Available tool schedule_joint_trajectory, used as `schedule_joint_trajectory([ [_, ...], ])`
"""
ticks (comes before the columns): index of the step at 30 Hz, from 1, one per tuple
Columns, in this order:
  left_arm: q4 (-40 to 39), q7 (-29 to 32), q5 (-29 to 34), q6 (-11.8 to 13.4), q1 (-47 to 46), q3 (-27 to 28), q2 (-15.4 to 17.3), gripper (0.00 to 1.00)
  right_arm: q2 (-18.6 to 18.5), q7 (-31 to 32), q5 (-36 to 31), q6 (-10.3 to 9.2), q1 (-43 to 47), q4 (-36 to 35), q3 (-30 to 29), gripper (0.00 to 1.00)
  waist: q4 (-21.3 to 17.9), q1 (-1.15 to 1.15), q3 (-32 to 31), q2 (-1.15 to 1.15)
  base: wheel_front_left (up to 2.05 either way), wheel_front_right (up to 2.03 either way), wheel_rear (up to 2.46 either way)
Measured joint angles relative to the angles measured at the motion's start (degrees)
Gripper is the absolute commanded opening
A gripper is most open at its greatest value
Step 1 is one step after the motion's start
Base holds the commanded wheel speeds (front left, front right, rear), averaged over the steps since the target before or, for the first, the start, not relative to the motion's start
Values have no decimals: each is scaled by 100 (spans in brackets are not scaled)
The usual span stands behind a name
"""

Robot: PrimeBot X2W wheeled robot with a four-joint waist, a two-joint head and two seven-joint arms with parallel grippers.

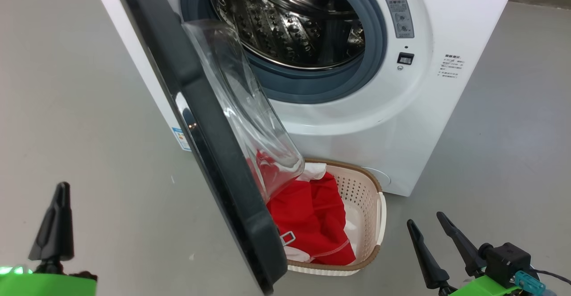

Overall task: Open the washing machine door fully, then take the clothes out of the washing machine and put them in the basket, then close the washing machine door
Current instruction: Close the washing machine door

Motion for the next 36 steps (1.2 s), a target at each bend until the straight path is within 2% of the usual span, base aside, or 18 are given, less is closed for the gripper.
schedule_joint_trajectory([
  [2, 35, 1, -654, 0, -53, -140, 168, 0, 2, 0, 1, 1, 0, 7, 15, 100, -12, 0, -8, 0, 0, 0, 0],
  [3, 53, 67, -1344, 0, -125, -275, 376, 0, 2, 0, 1, 0, 0, 10, 25, 100, -25, 0, -19, 0, 0, 0, 0],
  [9, 2, 544, -3002, 0, -423, -488, 1080, 0, 19, 0, 2, 0, 0, 11, 38, 100, -52, 0, -12, 0, 0, 0, 0],
  [17, -372, 1883, -5083, 1, -647, -611, 1529, 0, 44, 0, 2, 0, -2, 12, 46, 100, -100, 0, 30, 0, 0, 0, 0],
  [20, -499, 2323, -5555, 1, -747, -487, 1660, 0, 48, 0, 2, 0, -5, 10, 46, 100, -131, 0, 66, 0, 0, 0, 0],
  [24, -625, 2943, -5857, 1, -822, -463, 1795, 0, 54, 0, 2, 0, -25, 5, 45, 100, -179, 0, 143, 0, 0, 0, 0],
  [28, -756, 3479, -6152, 1, -873, -436, 1782, 0, 57, 0, 2, 1, -142, 1, 29, 100, -247, 0, 225, 0, 0, 0, 0],
  [36, -780, 4177, -6237, 1, -982, -333, 1658, 0, 83, 0, 1, 0, -150, -4, 11, 100, -381, 0, 328, 0, 0, 0, 0],
])
